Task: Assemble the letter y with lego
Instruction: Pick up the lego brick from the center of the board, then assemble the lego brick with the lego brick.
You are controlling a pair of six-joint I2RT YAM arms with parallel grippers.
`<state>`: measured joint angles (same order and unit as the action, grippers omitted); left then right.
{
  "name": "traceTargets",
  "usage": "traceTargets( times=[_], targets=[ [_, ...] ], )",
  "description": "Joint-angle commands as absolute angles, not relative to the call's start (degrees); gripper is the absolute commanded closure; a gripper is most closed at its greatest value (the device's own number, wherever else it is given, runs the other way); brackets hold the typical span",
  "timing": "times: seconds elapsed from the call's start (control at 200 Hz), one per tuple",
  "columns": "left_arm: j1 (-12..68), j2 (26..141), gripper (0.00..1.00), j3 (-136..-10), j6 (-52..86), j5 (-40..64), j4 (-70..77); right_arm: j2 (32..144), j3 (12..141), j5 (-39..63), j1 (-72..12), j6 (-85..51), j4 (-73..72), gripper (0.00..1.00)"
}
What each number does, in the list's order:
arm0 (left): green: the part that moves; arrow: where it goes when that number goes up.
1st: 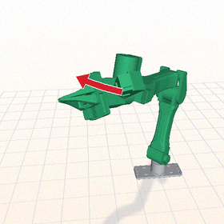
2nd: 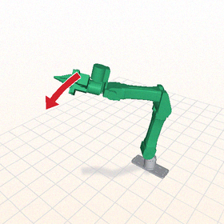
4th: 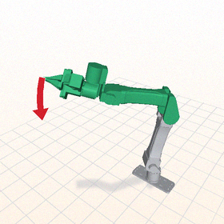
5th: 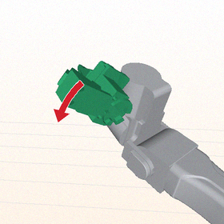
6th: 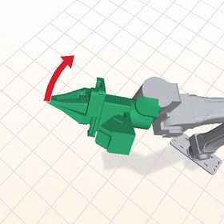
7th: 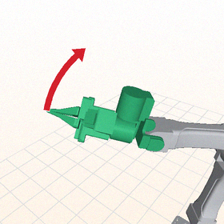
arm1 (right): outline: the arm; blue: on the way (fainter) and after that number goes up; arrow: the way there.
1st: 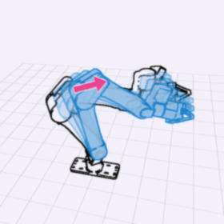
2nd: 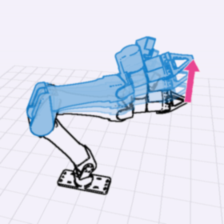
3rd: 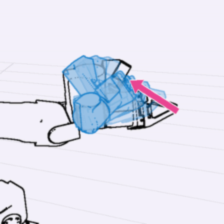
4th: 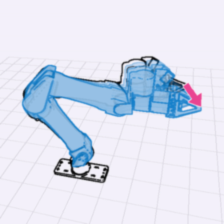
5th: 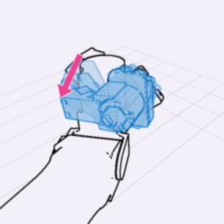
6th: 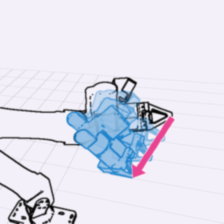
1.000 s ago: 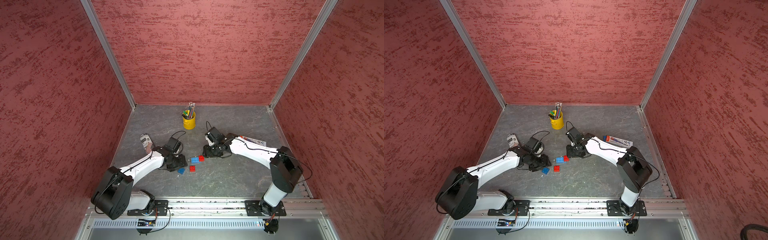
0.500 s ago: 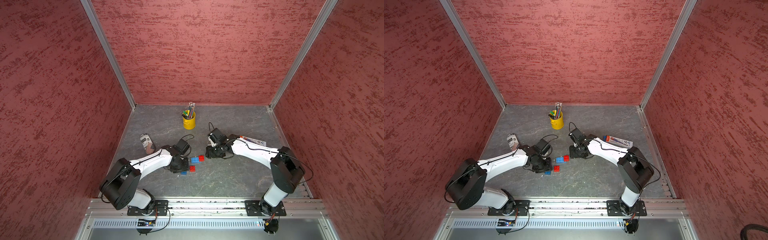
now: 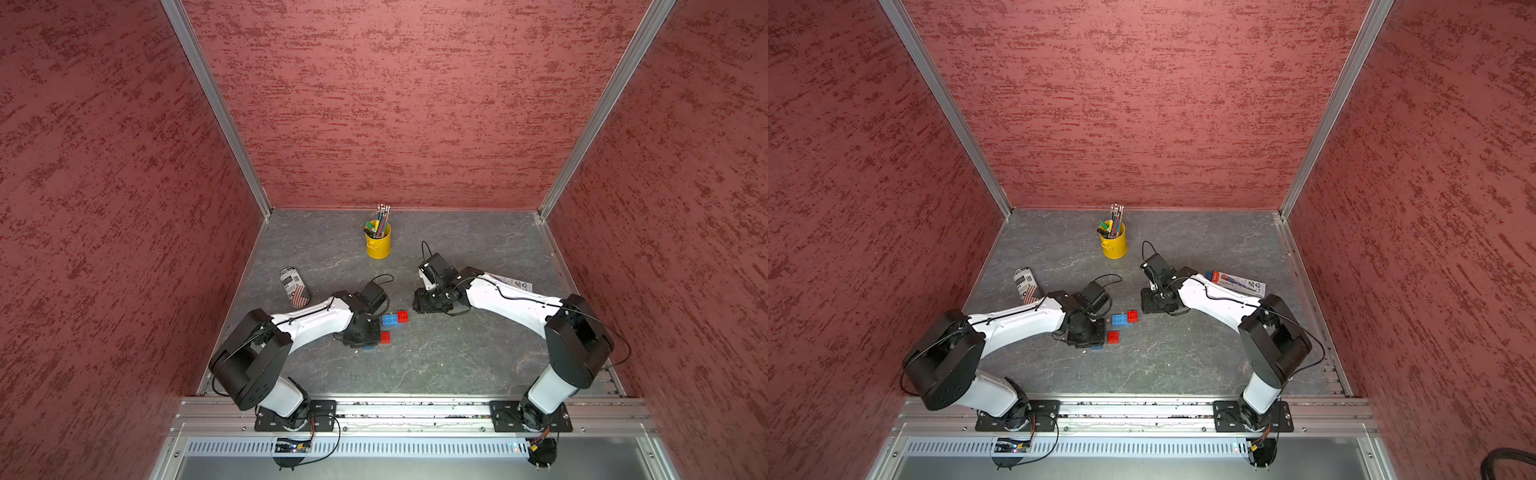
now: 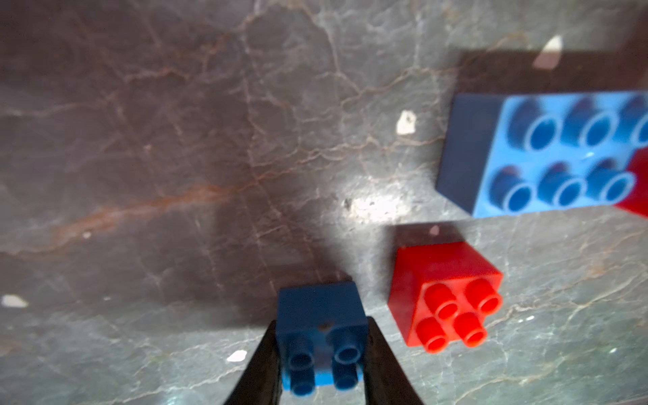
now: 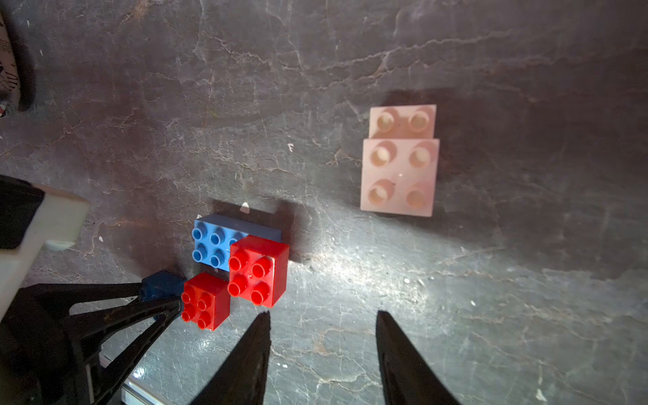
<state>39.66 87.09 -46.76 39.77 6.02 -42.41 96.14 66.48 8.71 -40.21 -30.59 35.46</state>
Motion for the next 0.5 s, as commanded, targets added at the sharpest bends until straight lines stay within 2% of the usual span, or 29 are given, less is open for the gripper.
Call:
traceTargets(
  times=[0.0,0.496],
  targets=[
    [39.99,88.03,0.82,-47.83,40.04,5.32,-42.03,93.75,65.57,7.56,-39.73,-29.69,34.86,0.49],
    [32.58,88.57,0.84,-56.55,36.18,10.22,-42.55,90.9,61.55,10.49,-39.29,-29.35,32.49,0.5]
  ],
)
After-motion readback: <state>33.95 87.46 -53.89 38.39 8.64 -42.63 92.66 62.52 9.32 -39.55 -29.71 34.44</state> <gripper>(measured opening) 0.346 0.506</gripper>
